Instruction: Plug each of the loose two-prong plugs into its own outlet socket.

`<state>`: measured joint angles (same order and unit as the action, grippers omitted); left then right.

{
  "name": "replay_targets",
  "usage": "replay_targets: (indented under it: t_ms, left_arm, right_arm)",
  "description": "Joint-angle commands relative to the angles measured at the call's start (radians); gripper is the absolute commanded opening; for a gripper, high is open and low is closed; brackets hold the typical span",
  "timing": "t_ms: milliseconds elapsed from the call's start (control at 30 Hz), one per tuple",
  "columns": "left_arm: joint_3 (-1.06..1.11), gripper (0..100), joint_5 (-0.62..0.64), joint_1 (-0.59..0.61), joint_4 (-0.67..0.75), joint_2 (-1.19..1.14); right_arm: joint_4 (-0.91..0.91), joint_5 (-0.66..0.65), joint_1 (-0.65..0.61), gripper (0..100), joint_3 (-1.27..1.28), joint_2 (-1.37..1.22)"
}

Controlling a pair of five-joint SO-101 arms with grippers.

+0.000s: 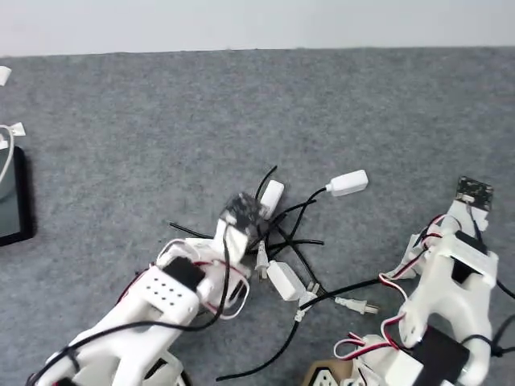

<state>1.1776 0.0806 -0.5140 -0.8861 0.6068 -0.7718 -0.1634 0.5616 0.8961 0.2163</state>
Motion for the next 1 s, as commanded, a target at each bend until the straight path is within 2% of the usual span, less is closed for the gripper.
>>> replay_targets:
  t_ms: [0,133,267,333,467,533,700,767,867,967]
  left_arm:
    - [-0.188,10,0.084,0.008,0.031,-0.149]
    - [-0.398,9,0.103,0.063,0.034,-0.486]
    - [-0.711,3,0.1,0.137,-0.1,-0.766]
    - [-0.84,1,0.098,0.17,-0.115,-0.859]
    - [-1.024,1,-0.026,0.207,-0.12,-0.976]
    - [-1.066,1,-0.074,0.209,-0.121,-0.993]
    - [-1.093,2,-0.081,0.212,-0.126,-0.959]
    - [-1.093,3,-0.083,0.226,-0.178,-0.913]
    - [-1.087,10,-0.141,0.249,-0.276,-0.812]
    - [-0.995,18,-0.169,0.258,-0.31,-0.681]
  right_arm:
    - [-0.008,-0.014,-0.008,2.7,-0.043,-0.001]
    - [-0.012,-0.014,-0.007,2.7,-0.043,-0.001]
    - [-0.012,-0.014,-0.005,2.7,-0.043,-0.001]
    - [-0.012,-0.014,-0.005,2.7,-0.043,-0.001]
    - [-0.012,-0.015,-0.005,2.7,-0.043,-0.001]
    - [-0.012,-0.015,-0.005,2.7,-0.043,-0.001]
    - [-0.012,-0.015,-0.005,2.7,-0.043,-0.001]
    - [-0.012,-0.015,-0.005,2.7,-0.043,-0.001]
    - [-0.012,-0.015,-0.005,2.7,-0.043,-0.001]
    - [-0.012,-0.015,-0.005,2.7,-0.043,-0.001]
